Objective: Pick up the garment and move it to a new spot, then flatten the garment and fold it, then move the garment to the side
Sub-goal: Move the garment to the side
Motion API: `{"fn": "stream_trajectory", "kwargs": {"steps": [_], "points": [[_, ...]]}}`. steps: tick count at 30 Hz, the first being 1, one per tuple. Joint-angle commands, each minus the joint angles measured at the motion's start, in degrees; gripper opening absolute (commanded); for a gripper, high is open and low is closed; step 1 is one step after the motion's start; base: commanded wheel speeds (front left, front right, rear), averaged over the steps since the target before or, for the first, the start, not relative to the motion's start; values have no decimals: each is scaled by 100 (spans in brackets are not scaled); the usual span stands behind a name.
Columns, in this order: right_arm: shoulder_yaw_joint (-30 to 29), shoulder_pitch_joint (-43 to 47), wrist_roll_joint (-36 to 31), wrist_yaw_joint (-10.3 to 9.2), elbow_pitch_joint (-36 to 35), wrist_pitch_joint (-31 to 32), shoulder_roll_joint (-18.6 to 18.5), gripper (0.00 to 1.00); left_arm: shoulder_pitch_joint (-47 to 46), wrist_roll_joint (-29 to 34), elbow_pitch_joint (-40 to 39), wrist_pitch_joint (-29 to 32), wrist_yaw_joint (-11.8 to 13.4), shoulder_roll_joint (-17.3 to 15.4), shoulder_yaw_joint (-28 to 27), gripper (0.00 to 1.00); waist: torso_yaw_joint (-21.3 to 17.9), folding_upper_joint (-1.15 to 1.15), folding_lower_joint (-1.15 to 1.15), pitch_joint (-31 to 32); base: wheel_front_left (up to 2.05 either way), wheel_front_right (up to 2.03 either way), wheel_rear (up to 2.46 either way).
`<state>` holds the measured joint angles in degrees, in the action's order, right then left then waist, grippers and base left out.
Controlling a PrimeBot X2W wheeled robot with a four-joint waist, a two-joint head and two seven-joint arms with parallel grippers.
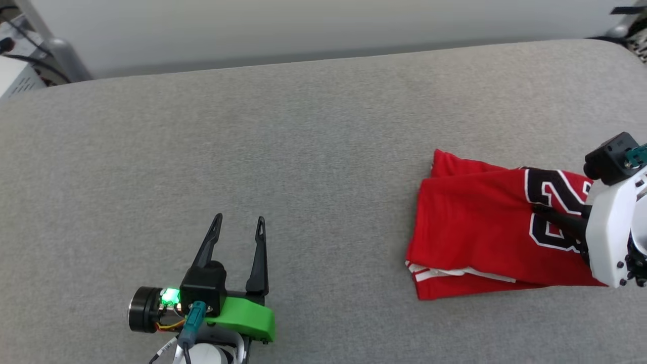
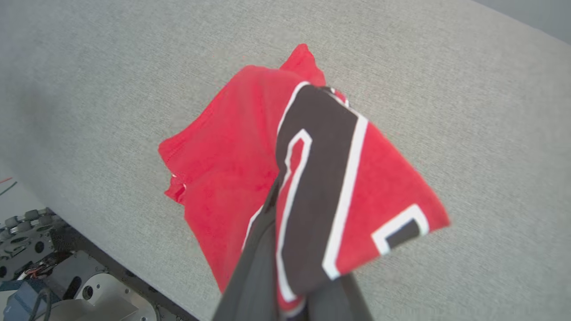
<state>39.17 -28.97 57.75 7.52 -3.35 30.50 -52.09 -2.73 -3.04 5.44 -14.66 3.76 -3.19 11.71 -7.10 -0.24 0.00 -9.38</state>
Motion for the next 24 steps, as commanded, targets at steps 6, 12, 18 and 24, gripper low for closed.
{"fn": "stream_trajectory", "kwargs": {"steps": [6, 12, 18, 24], "points": [[-4, -451, -87, -3, 539, -114, -305, 0, -187, 150, -104, -34, -60, -104, -36, 100, -697, 24, 0, -391, 0, 0, 0], [-58, -855, -204, -3, 1448, -347, -523, 0, -447, 272, -286, -34, -80, -242, -33, 100, -665, 24, 0, -959, 0, 0, 0], [-35, -1461, -602, -3, 2384, -645, -667, 0, -758, 368, -493, -34, -70, -359, -20, 100, -543, 24, 0, -1603, 0, 0, 0], [-106, -2123, -715, -3, 3334, -896, -625, 0, -1031, 457, -716, -34, -37, -462, 7, 100, -414, 24, 0, -2108, 0, 0, 0]]}}
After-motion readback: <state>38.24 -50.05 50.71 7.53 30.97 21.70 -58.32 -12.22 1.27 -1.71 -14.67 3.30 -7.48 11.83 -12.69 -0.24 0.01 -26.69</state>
